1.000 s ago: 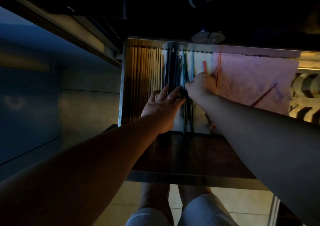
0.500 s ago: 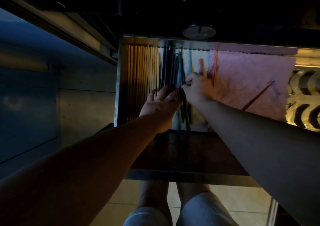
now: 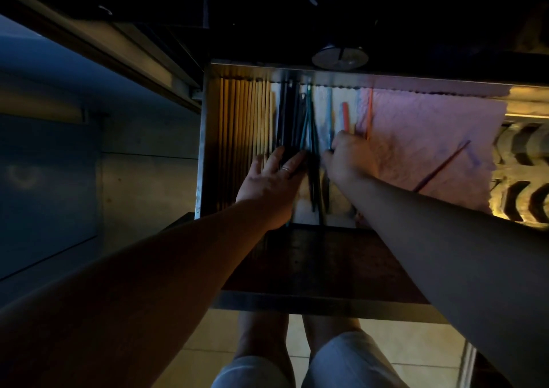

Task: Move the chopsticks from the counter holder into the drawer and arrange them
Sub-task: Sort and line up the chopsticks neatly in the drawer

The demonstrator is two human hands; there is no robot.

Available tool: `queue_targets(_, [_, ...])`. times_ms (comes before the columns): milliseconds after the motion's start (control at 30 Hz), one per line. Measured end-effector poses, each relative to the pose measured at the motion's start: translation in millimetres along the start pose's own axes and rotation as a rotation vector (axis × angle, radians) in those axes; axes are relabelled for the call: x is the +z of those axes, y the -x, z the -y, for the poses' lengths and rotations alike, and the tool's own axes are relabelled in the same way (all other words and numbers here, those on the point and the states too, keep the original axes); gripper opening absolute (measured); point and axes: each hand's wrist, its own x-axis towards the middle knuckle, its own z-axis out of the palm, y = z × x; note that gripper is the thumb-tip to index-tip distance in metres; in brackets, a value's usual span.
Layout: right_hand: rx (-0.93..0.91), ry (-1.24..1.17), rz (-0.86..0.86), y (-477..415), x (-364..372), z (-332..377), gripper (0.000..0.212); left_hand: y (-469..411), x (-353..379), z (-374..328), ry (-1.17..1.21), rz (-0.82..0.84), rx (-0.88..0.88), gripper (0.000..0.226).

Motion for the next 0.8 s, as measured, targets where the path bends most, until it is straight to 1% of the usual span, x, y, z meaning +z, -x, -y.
queue_targets(100, [0.097, -0.135, 0.056, -5, -4, 1, 0.031, -7, -1, -8, -0.011, 0.013, -0.011, 0.084])
queue_targets(167, [0.117, -0.243, 0.080, -6, -6, -2, 0.031, -11, -2, -14, -0.008, 0.017, -0.035, 0.084])
queue_targets(200, [0.108, -0.278, 0.075, -4, -7, -4, 0.029, -12, -2, -17, -0.008, 0.019, -0.046, 0.083])
queue_targets(267, [0.071, -0.318, 0.040, 0, -9, -9, 0.016, -14, -2, -22, -0.009, 0.032, -0.058, 0.083])
queue_targets(333, [0.039, -0.345, 0.014, 5, -11, -14, 0.008, -14, -2, -24, -0.001, 0.048, -0.036, 0.079])
queue_targets(433, [0.024, -0.416, 0.012, 8, -10, -20, 0.012, -15, -5, -26, 0.003, 0.064, 0.035, 0.080])
queue_targets(500, [-0.008, -0.455, 0.016, 11, -9, -20, 0.013, -14, -4, -24, 0.011, 0.057, 0.015, 0.081])
queue_targets(600, [-0.047, -0.452, 0.067, 13, -4, -14, 0.014, -10, -2, -15, -0.022, 0.053, -0.050, 0.080])
queue_targets(667, [-0.048, -0.414, 0.127, 11, -1, -9, 0.021, -6, 1, -9, -0.046, 0.049, -0.049, 0.082])
queue_targets(733, [-0.041, -0.371, 0.180, 8, 0, -3, 0.027, -5, 3, -5, -0.018, 0.045, -0.037, 0.077])
queue_targets(800, [-0.021, -0.331, 0.183, 5, 0, 2, 0.030, -6, 4, -3, 0.020, 0.042, -0.034, 0.075])
